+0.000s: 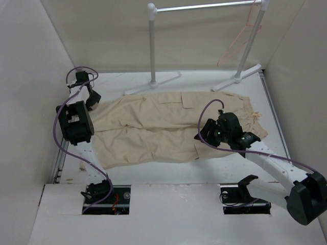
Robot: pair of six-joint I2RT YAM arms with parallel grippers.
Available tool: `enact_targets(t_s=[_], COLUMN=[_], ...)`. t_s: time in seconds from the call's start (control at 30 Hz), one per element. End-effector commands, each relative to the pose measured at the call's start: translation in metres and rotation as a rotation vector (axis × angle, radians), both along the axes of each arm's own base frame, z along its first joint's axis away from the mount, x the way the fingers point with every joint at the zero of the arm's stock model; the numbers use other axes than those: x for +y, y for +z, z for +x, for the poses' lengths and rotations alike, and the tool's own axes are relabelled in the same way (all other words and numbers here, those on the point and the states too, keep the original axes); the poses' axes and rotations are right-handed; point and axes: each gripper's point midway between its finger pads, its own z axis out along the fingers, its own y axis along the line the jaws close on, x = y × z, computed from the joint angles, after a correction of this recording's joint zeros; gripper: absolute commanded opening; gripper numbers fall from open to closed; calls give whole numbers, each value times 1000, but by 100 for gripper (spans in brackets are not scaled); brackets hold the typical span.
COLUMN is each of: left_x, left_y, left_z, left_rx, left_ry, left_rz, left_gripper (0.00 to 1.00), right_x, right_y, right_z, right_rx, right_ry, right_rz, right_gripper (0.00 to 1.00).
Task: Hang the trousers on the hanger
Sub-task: Flatten out the trousers at the center of the board.
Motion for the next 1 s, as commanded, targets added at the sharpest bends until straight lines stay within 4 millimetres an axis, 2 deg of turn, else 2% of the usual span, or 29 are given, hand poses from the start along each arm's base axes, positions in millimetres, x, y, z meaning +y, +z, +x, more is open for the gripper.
enact_targets(t_s=[0.0, 0.07, 0.17, 0.33, 0.43, 0.5, 0.57, 0.7, 0.73, 0.8, 0.97], left_x=[1, 6, 13, 45, 54, 46, 32, 9, 7, 4, 4], left_y=[0, -10, 1, 58, 73, 74, 73, 63, 61, 49, 20], left_z=[-8, -15, -8, 24, 46, 55, 50, 10, 2, -8, -14], left_rx=[80, 120, 93, -34, -92, -105, -95, -68, -69, -37, 44], left_ry=[-23, -9, 12, 84, 91, 69, 31, 3, 4, -11, -39], left_rz=[72, 96, 129, 236, 232, 191, 150, 129, 127, 112, 118], left_gripper=[43, 21, 5, 1, 1, 6, 16, 55, 61, 66, 68], right_x=[-1, -4, -9, -17, -20, -22, -21, -16, -14, -8, 2], right_y=[5, 6, 9, 11, 9, 9, 10, 13, 13, 12, 6], right_z=[8, 13, 20, 29, 32, 34, 36, 41, 42, 42, 38], right_rx=[-37, -41, -48, -50, -44, -38, -39, -49, -53, -55, -44], right_ry=[-22, -35, -54, -86, -100, -108, -108, -90, -83, -56, -21], right_rz=[16, 13, 16, 6, 2, -1, 0, 2, 3, 3, 8], right_gripper=[56, 60, 62, 62, 63, 64, 65, 67, 67, 68, 68])
